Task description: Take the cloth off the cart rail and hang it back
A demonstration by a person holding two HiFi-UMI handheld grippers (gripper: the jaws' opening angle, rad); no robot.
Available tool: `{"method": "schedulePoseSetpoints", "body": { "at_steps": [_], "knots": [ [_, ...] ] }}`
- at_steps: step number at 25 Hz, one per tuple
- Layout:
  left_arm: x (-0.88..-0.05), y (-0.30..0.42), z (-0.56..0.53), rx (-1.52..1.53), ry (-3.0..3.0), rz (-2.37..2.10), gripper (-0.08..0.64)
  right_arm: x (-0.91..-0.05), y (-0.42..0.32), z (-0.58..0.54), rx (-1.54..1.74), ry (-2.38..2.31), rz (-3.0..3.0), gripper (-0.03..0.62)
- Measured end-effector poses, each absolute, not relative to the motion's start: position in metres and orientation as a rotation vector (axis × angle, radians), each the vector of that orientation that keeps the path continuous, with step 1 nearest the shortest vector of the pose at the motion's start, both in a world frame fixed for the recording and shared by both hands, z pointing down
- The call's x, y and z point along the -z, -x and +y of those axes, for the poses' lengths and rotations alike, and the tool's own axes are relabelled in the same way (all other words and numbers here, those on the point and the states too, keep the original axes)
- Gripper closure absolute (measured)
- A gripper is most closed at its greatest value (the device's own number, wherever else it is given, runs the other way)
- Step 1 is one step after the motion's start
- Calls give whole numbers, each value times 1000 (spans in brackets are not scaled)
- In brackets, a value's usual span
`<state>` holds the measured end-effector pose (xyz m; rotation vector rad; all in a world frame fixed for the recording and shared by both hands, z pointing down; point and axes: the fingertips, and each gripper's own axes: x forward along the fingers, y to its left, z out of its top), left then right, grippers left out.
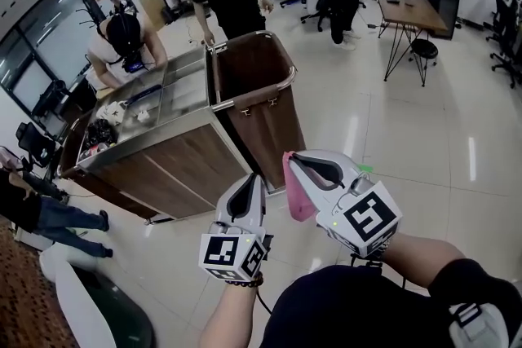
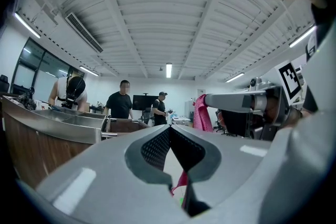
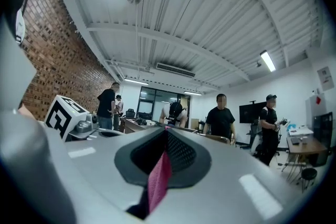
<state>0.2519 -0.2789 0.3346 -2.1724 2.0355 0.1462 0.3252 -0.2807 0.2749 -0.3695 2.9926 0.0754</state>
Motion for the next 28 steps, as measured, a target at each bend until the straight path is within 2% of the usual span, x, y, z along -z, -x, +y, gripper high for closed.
{"method": "schedulePoseSetpoints", "body": {
  "at_steps": [6, 10, 14, 28],
  "knots": [
    [-348, -238, -283, -124, 2096, 2100, 557, -287, -310, -288, -56, 254, 3004, 588],
    [-361, -218, -284, -109, 2021, 2166, 557, -289, -289, -298, -262, 116, 2888, 588],
    [-376, -190, -271, -100, 1946, 2239, 557, -300, -259, -293, -260, 18, 2874, 588],
    [-367, -75, -129, -106, 1730, 2388, 557, -291, -140, -163, -243, -234, 2856, 588]
  ]
}}
